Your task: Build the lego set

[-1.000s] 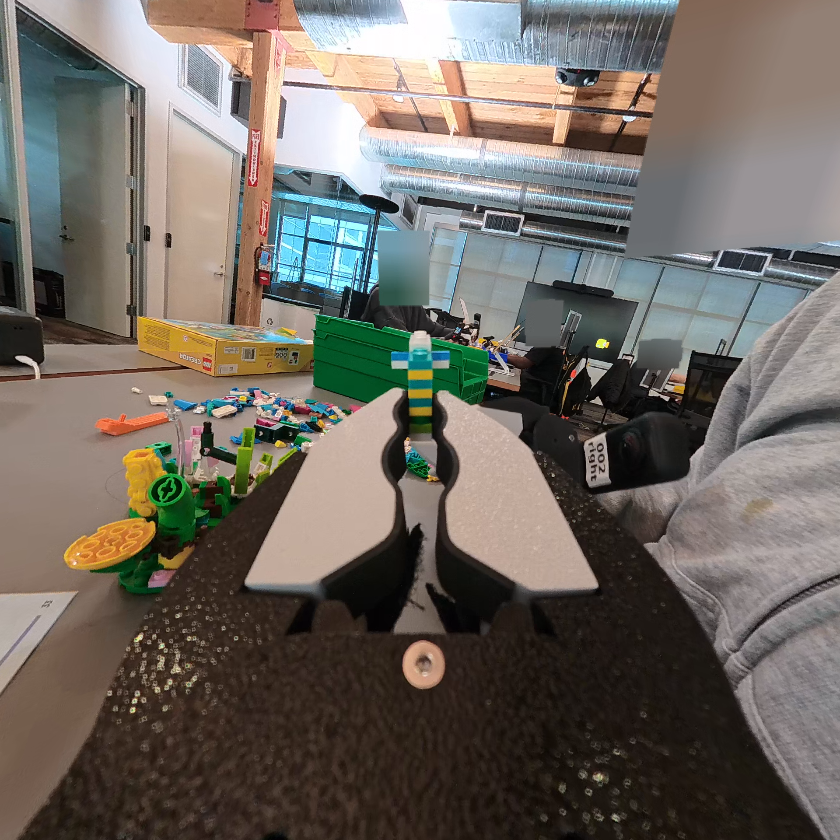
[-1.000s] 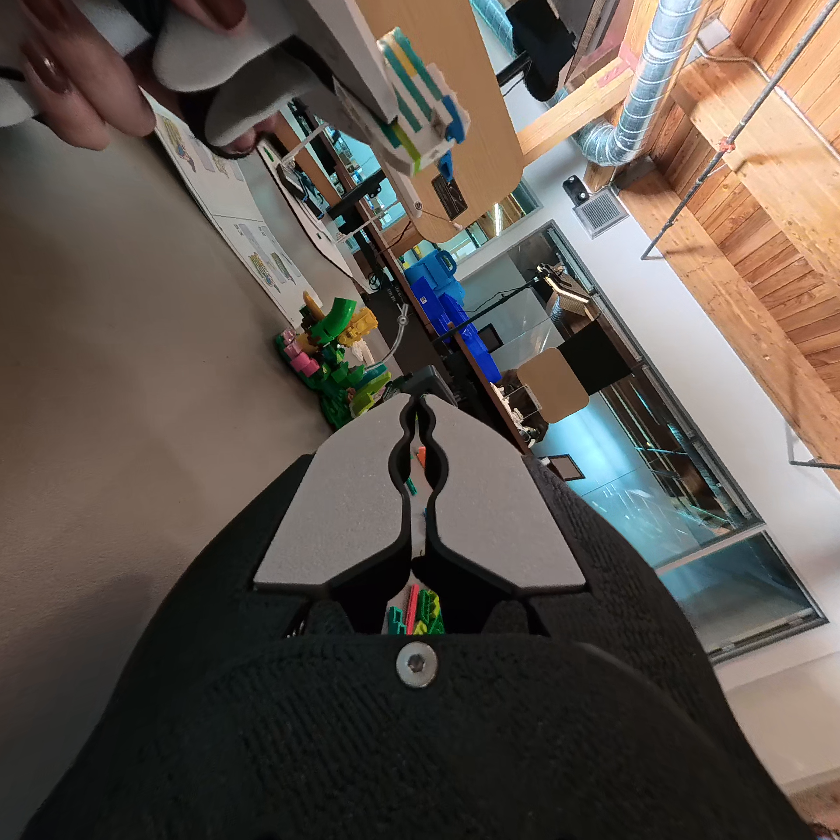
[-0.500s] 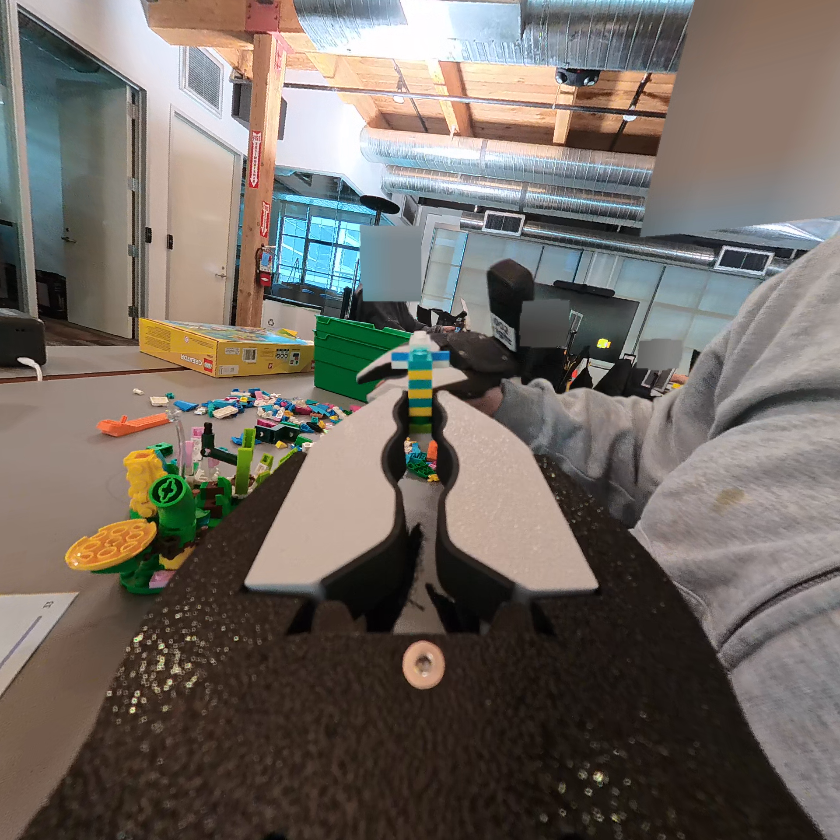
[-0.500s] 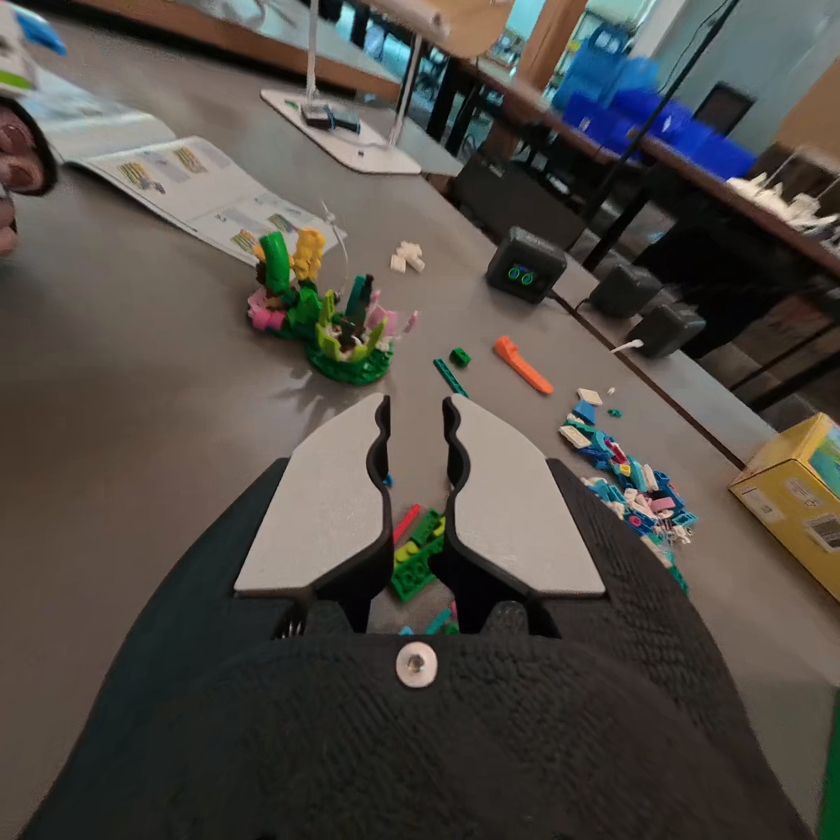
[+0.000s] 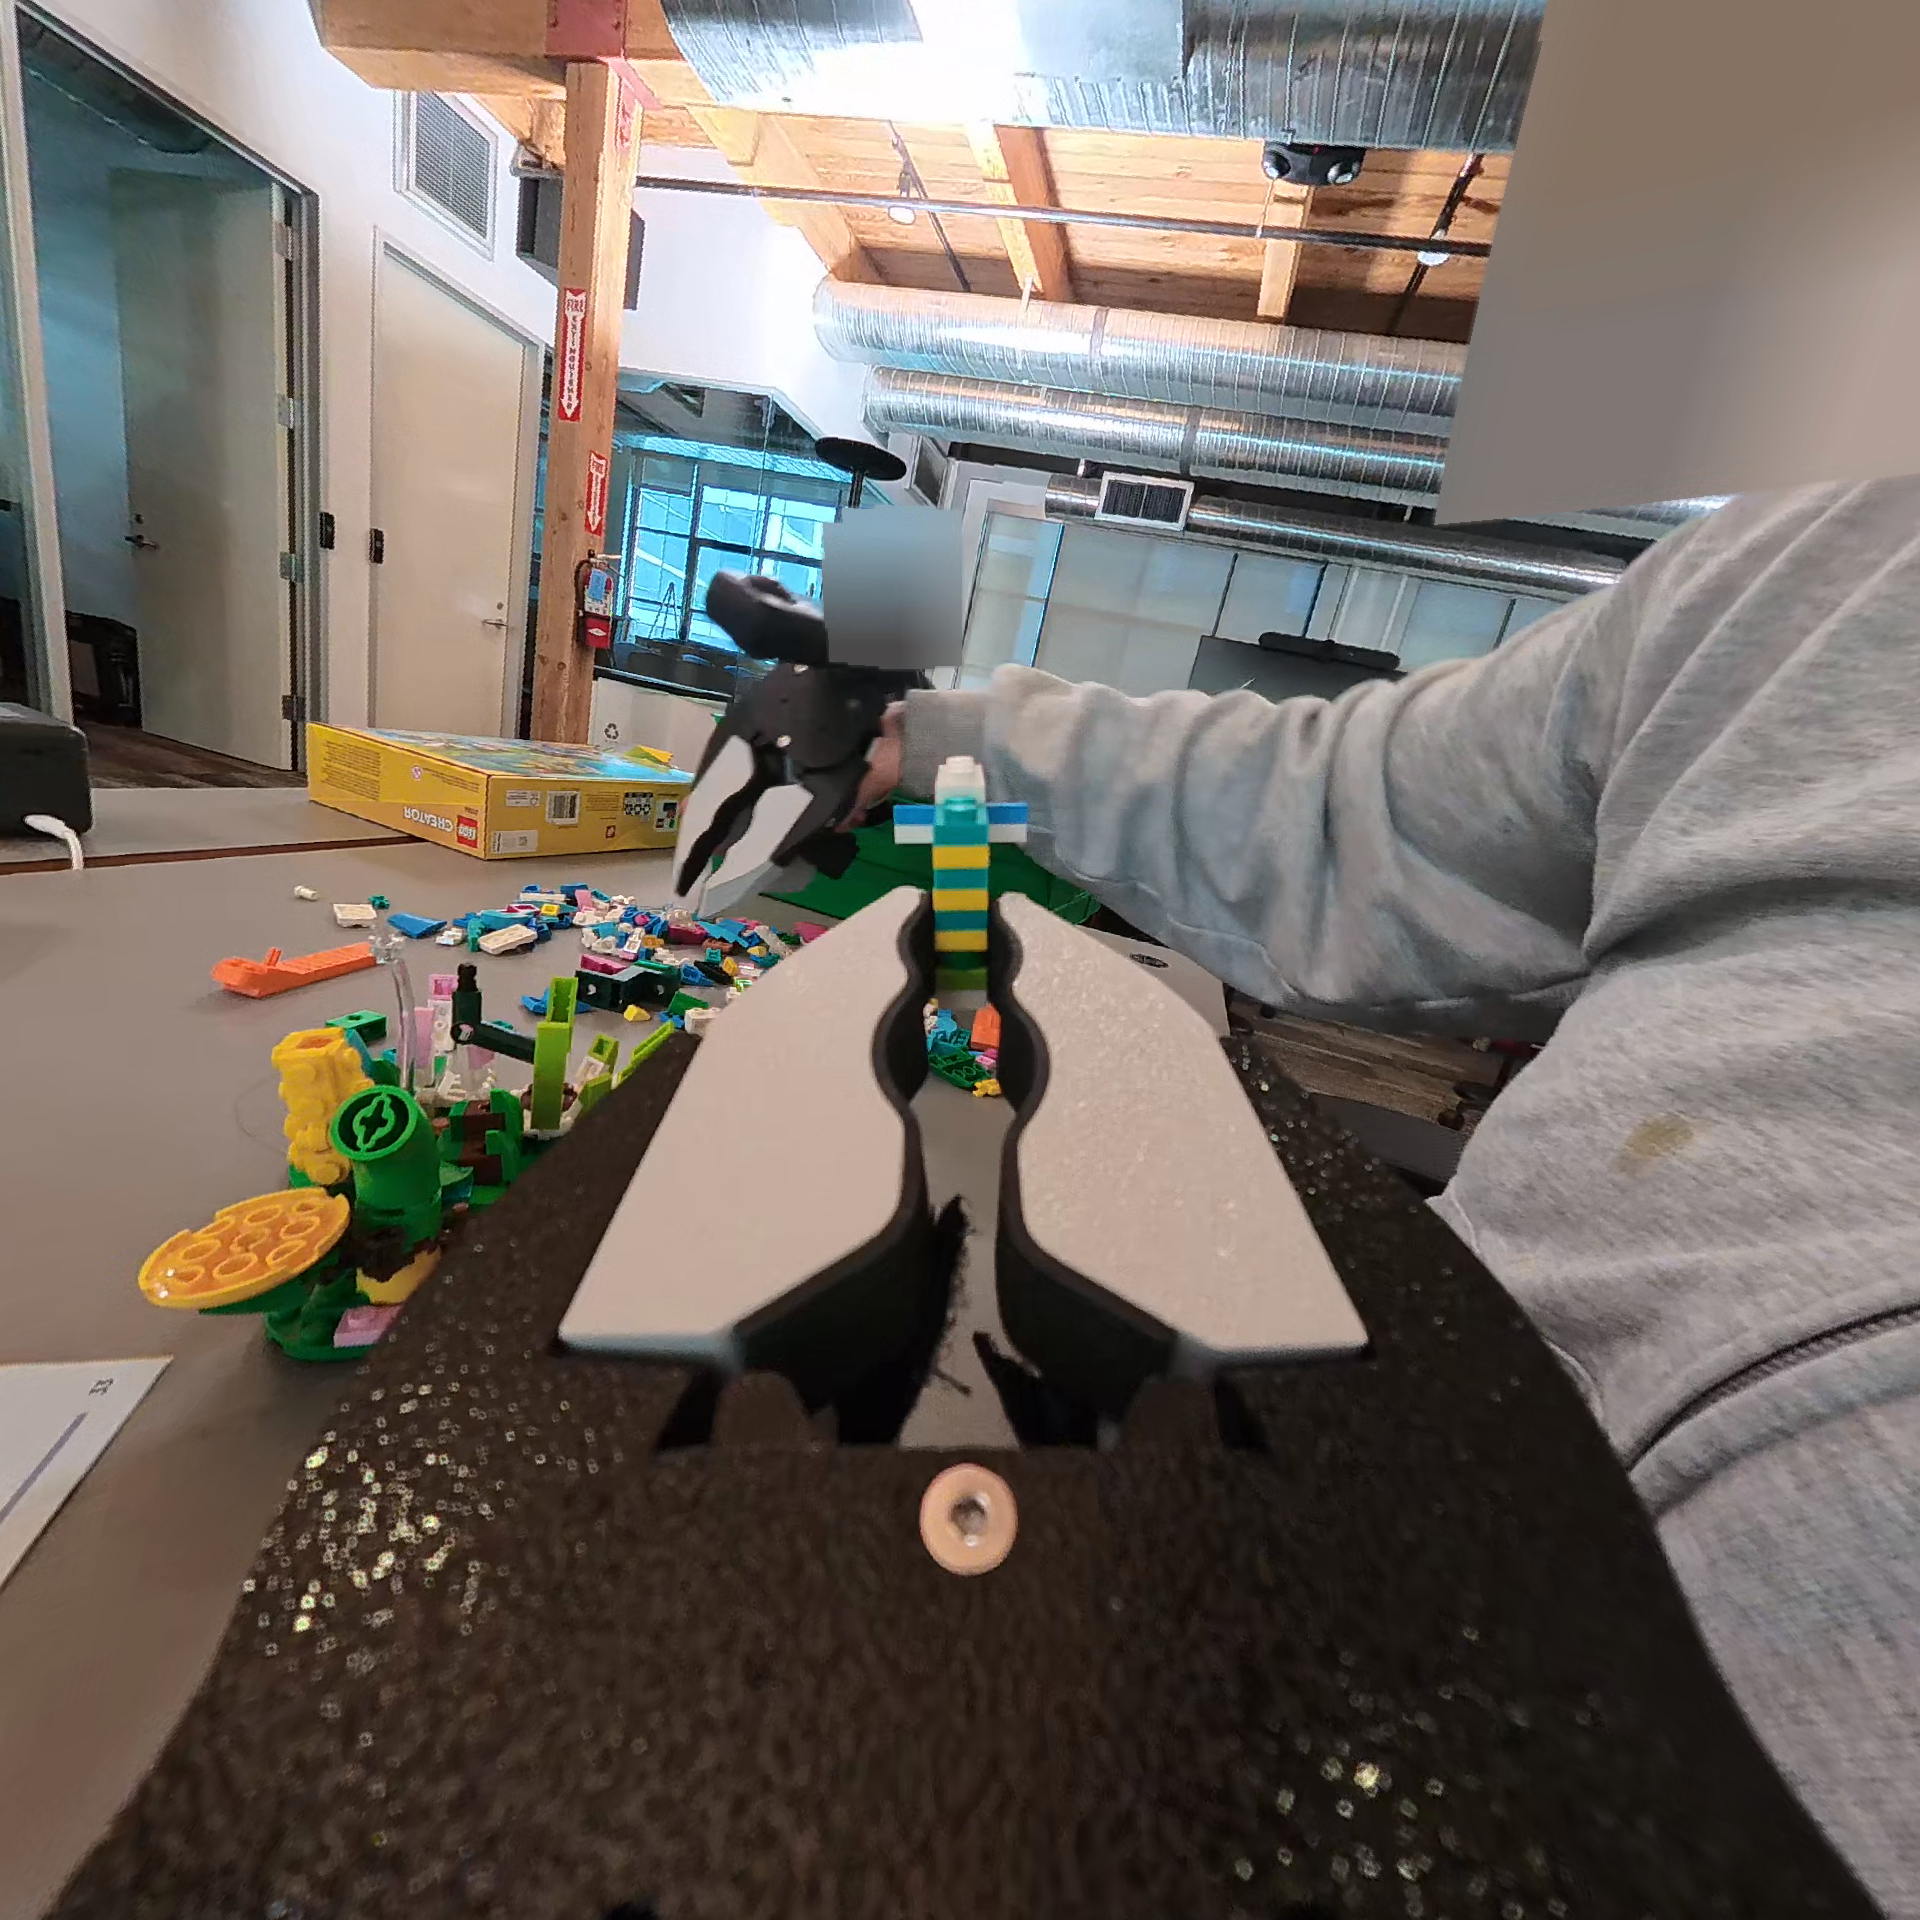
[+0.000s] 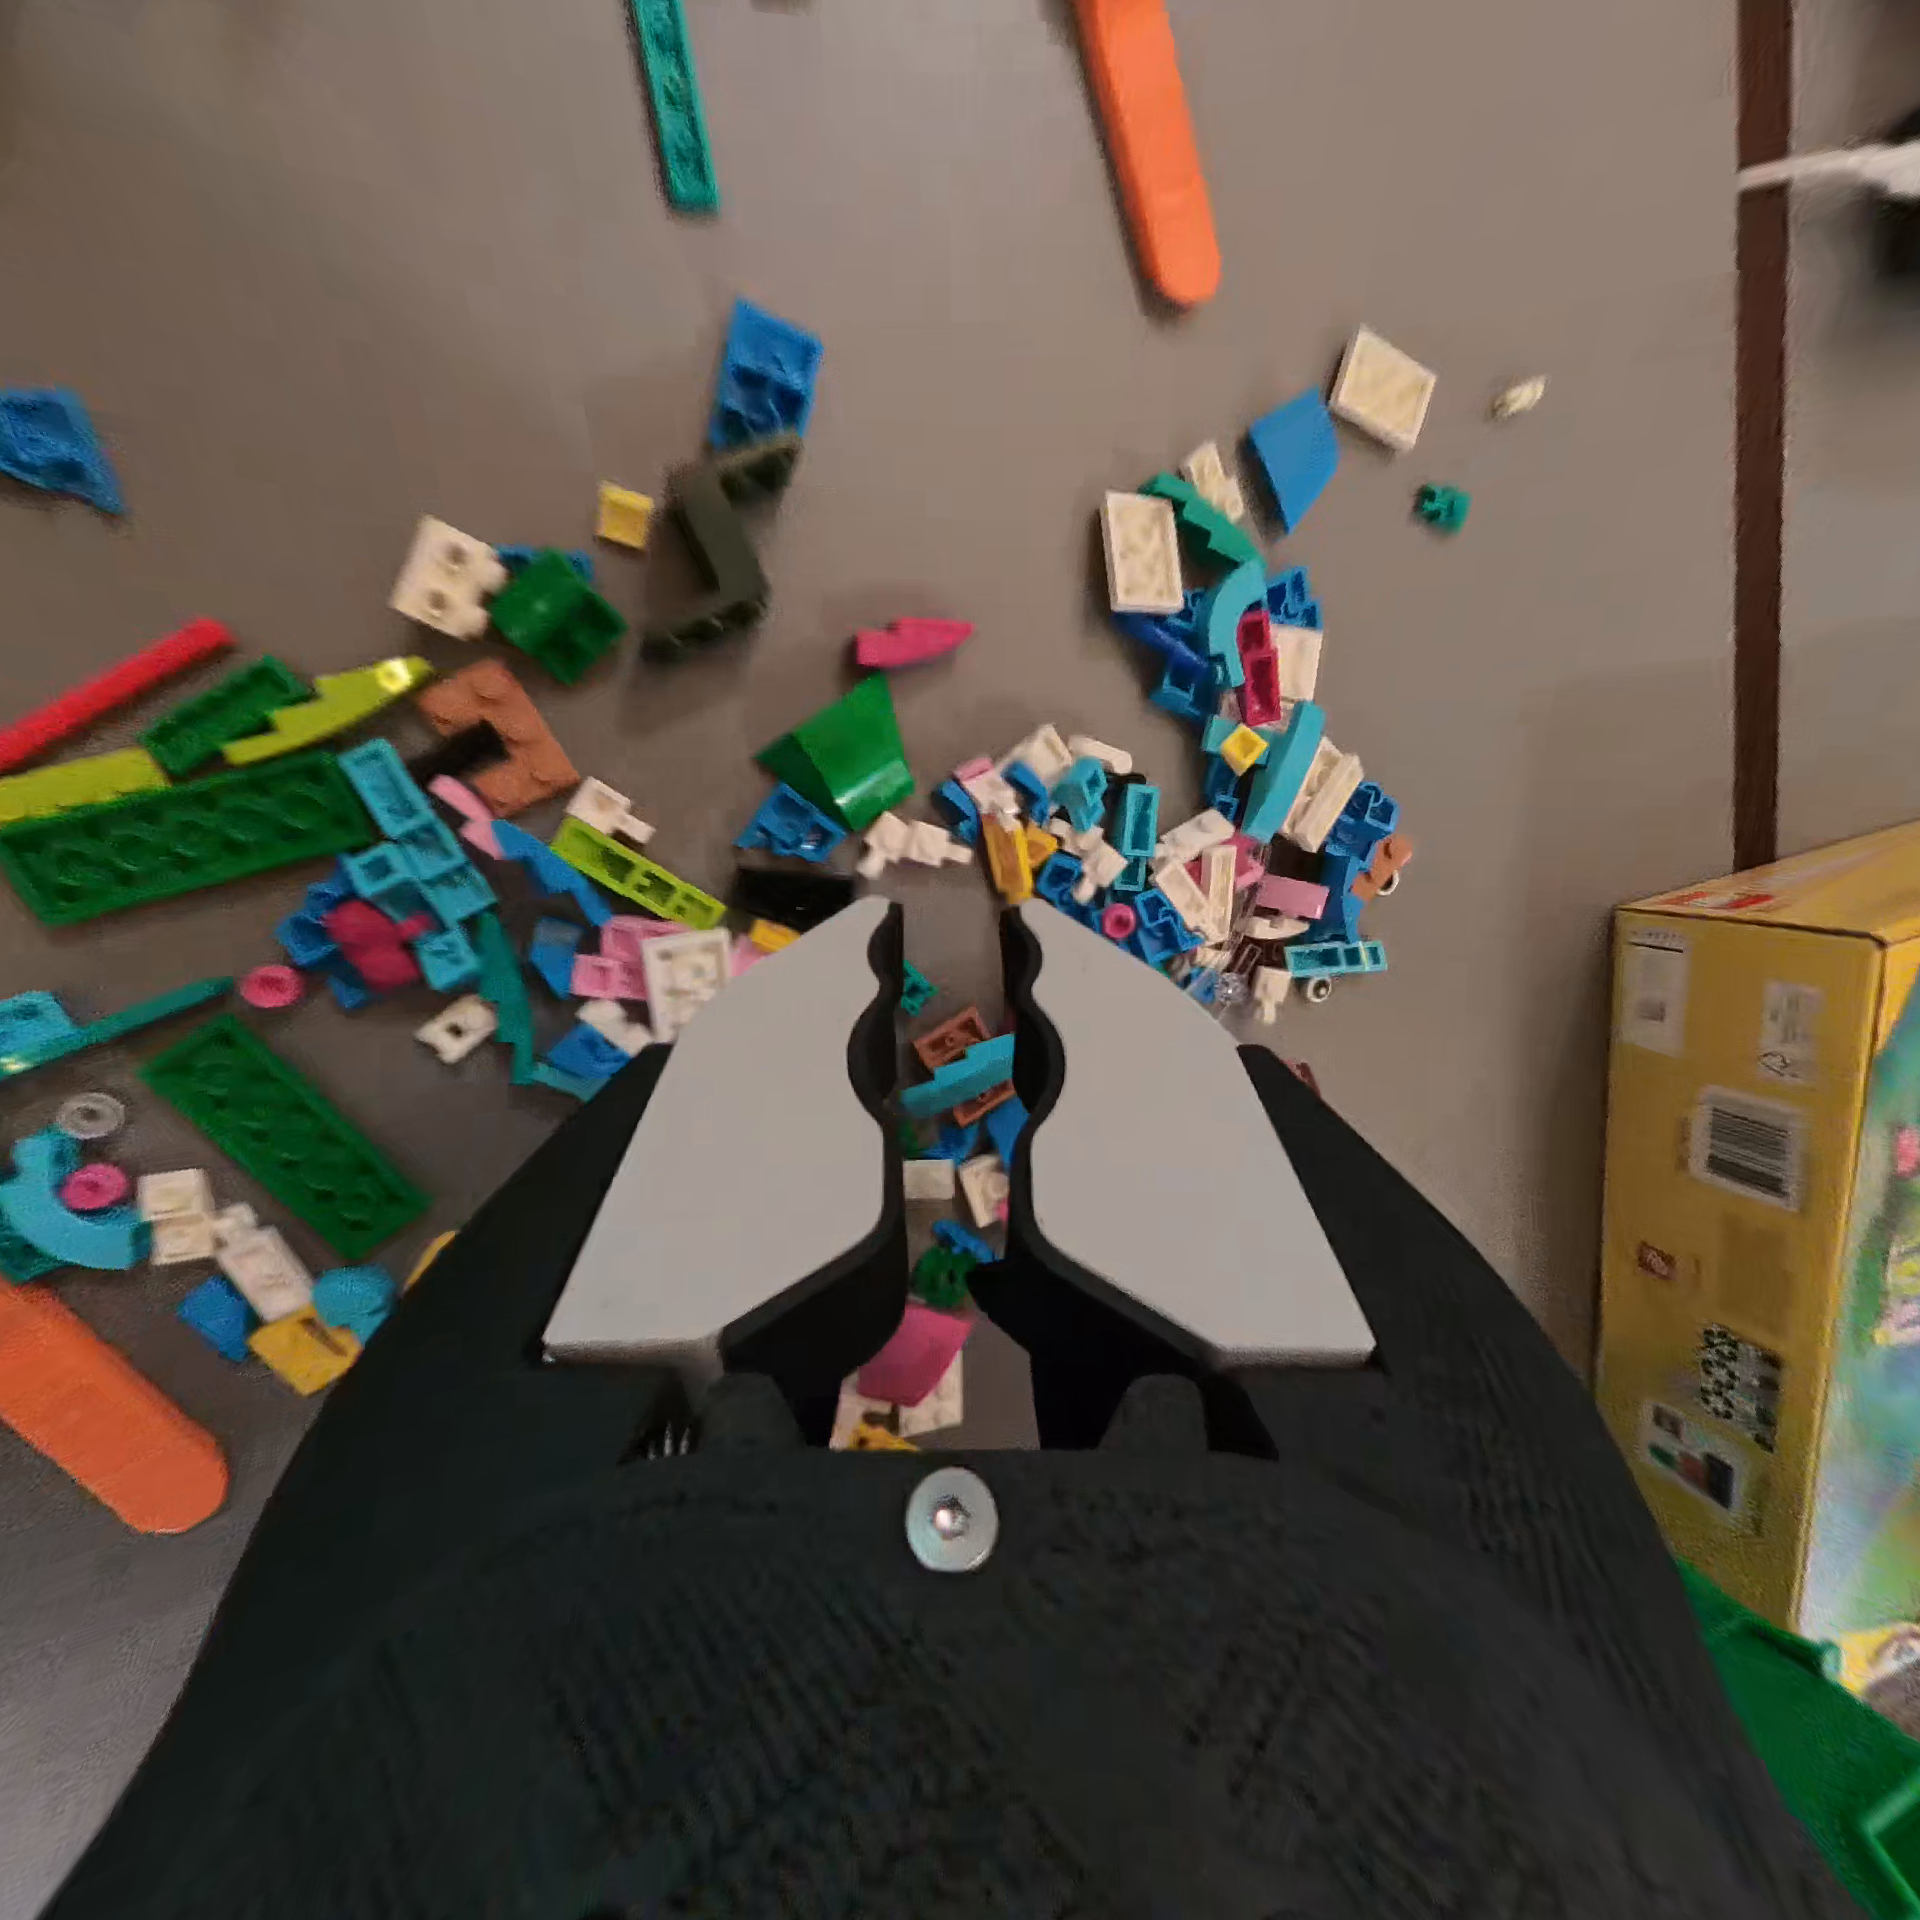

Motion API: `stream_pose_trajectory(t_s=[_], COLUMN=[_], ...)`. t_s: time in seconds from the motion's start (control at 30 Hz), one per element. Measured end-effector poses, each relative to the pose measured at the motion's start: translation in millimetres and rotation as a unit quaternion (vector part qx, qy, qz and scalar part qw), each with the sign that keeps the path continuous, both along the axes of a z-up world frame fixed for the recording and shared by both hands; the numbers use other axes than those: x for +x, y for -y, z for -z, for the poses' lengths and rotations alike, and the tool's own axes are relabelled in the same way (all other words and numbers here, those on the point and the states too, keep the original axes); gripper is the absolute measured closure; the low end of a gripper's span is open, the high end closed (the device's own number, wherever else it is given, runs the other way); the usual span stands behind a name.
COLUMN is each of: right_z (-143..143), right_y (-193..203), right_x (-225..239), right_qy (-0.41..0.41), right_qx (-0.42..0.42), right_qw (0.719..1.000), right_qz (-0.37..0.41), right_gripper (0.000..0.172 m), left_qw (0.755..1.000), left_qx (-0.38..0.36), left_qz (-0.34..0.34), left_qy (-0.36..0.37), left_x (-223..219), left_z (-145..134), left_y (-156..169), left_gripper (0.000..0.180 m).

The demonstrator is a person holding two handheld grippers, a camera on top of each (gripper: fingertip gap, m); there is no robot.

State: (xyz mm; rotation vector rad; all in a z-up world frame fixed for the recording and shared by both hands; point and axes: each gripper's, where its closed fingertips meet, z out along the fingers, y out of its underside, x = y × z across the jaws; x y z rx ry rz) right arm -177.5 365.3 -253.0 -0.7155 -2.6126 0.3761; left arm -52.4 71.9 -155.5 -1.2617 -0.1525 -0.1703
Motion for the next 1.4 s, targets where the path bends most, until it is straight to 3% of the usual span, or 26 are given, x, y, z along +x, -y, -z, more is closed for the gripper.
stream_pose_trajectory(t_s=[0.03, 0.47, 0.63, 0.7, 0.8, 1.0, 1.13, 1.2, 1.27, 1.4], right_z=[3, 32, 21, 7, -12, -33, -33, -20, -16, -2], right_y=[-2, -15, -9, 4, 34, 114, 159, 173, 188, 206], right_x=[-4, -23, -22, -23, -16, 15, 40, 54, 61, 75], right_qy=[0.005, 0.055, -0.03, -0.108, -0.22, -0.338, -0.347, -0.315, -0.322, -0.316], right_qx=[0.002, 0.003, 0.078, 0.125, 0.205, 0.218, 0.206, 0.239, 0.286, 0.31], right_qw=[1.0, 0.998, 0.994, 0.978, 0.927, 0.85, 0.833, 0.825, 0.8, 0.776], right_qz=[-0.003, 0.014, -0.069, -0.127, -0.226, -0.339, -0.379, -0.403, -0.417, -0.448], right_gripper=[0.156, 0.165, 0.166, 0.166, 0.165, 0.165, 0.165, 0.165, 0.165, 0.165], left_qw=[1.0, 1.0, 1.0, 1.0, 1.0, 1.0, 1.0, 1.0, 1.0, 1.0], left_qx=[0.0, 0.002, 0.003, 0.003, 0.003, 0.003, 0.002, 0.0, 0.001, -0.001], left_qz=[0.0, 0.003, 0.004, 0.004, 0.0, -0.006, -0.007, -0.008, -0.01, -0.011], left_qy=[-0.001, -0.002, -0.001, -0.001, -0.002, -0.008, -0.012, -0.016, -0.023, -0.027], left_x=[0, 1, 1, 1, 0, 1, 2, 2, 4, 5], left_z=[0, -1, -1, -1, -1, -1, -1, -1, -1, -1], left_y=[0, 0, 0, 0, 0, 0, 0, -1, -1, -1], left_gripper=[0.172, 0.172, 0.172, 0.172, 0.172, 0.172, 0.172, 0.172, 0.172, 0.172])
